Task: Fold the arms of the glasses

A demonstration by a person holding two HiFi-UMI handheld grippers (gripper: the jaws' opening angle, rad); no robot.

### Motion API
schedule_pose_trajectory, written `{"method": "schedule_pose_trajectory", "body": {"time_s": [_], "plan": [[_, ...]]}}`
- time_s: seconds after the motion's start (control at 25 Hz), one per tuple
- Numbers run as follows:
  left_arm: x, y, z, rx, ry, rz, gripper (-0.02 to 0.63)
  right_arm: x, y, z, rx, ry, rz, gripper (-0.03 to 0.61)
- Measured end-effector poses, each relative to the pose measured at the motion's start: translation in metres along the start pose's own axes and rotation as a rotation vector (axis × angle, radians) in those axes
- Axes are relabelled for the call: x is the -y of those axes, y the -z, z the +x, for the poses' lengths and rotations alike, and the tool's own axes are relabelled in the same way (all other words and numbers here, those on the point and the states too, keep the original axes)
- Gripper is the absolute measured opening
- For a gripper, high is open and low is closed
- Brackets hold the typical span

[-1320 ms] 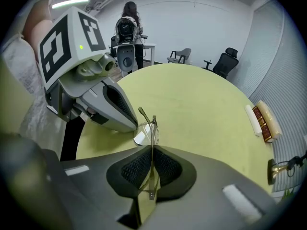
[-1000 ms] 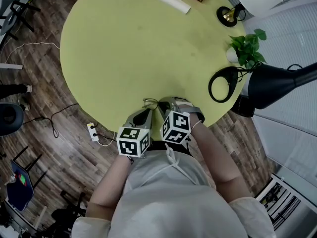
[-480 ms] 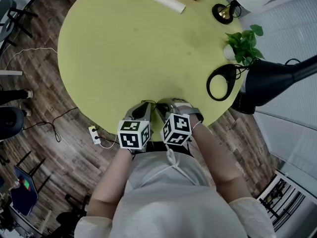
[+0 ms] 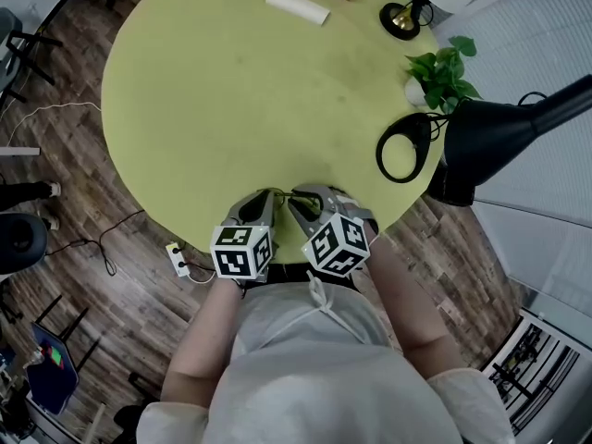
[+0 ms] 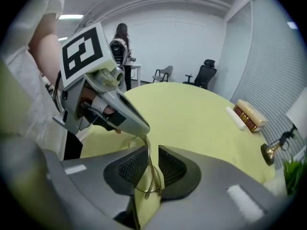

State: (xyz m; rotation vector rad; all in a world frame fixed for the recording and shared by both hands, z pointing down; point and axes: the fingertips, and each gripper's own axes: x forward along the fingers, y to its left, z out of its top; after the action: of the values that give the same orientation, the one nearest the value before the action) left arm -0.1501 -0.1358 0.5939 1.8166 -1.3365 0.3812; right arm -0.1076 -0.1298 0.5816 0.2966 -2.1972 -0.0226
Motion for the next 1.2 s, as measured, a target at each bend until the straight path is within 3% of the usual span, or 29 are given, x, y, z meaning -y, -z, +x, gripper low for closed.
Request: {"method": "schedule_pose_trajectory", "body": {"time_s": [0.2, 0.32, 0.56, 0.8, 0.92, 1.2], "plan": [[0.024, -0.045, -0.044, 0.126, 0.028, 0.071, 0.006, 0.029, -0.034, -0.051, 0.21, 0.136, 0.292, 0.021], [0.043, -0.083, -0.076, 0.235, 0.044, 0.148, 0.006, 0.048, -0.056, -0.088, 0.336, 0.207, 0.408, 0.002], [0.086, -0.144, -0.124, 0.399, 0.071, 0.33, 0.006, 0.062, -0.089, -0.148, 0.485, 0.362, 0.379, 0.0], [0.125, -0.181, -0.178, 0.547, 0.08, 0.471, 0.006, 0.057, -0.118, -0.202, 0.576, 0.412, 0.365, -0.002], [0.133, -0.192, -0.192, 0.592, 0.075, 0.491, 0.006, 0.059, -0.124, -0.217, 0.599, 0.445, 0.35, -0.002], [0.137, -0.19, -0.2, 0.597, 0.072, 0.494, 0.006, 0.056, -0.123, -0.224, 0.597, 0.472, 0.36, -0.002]]}}
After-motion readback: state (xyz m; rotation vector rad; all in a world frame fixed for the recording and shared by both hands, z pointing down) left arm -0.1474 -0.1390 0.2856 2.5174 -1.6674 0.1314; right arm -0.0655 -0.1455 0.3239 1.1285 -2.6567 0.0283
